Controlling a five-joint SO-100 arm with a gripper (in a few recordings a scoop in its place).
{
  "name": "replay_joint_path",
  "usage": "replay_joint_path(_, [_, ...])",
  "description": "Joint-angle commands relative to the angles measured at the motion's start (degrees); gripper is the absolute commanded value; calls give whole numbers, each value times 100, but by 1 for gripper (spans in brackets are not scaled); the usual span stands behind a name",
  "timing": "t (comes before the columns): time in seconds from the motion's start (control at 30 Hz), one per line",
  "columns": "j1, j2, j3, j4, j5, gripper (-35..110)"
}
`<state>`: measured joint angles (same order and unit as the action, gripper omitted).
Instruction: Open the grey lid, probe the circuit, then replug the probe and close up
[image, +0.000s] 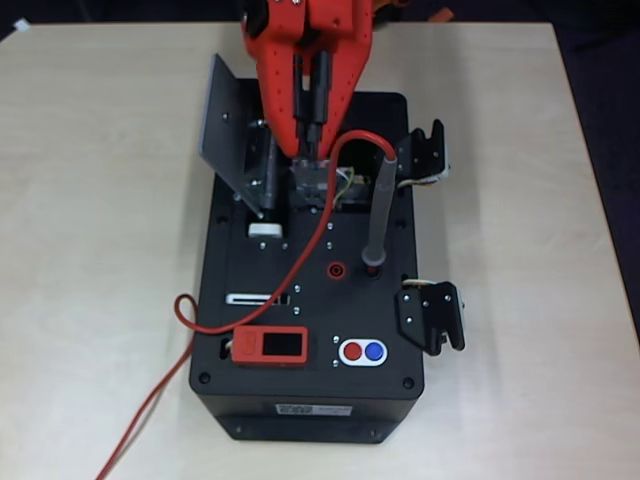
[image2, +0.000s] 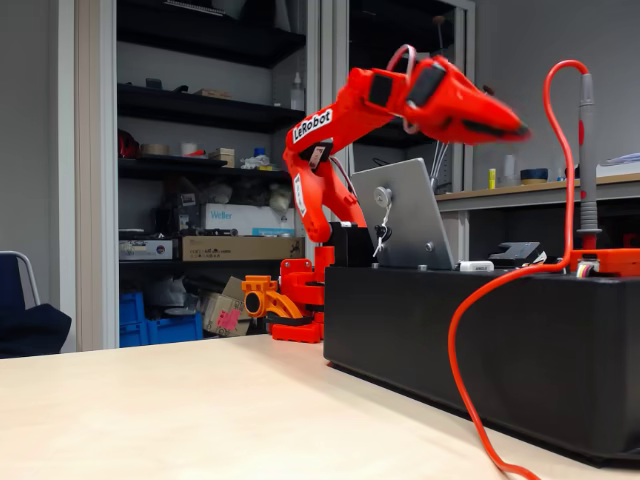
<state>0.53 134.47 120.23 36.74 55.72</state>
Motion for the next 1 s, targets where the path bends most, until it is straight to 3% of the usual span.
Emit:
replay_joint_path(0.0, [475,439,-62,105,-1055,0])
replay_joint_path(0.33, [1652,237,-325,369,-3551,0])
replay_joint_path(0.47, [2329,-325,-229,-18,-4412,0])
replay_joint_path(0.7, [3076,-1635,-501,-791,-4957,0])
replay_joint_path(0.97, [3252,-2188,-62,-1345,-4852,0])
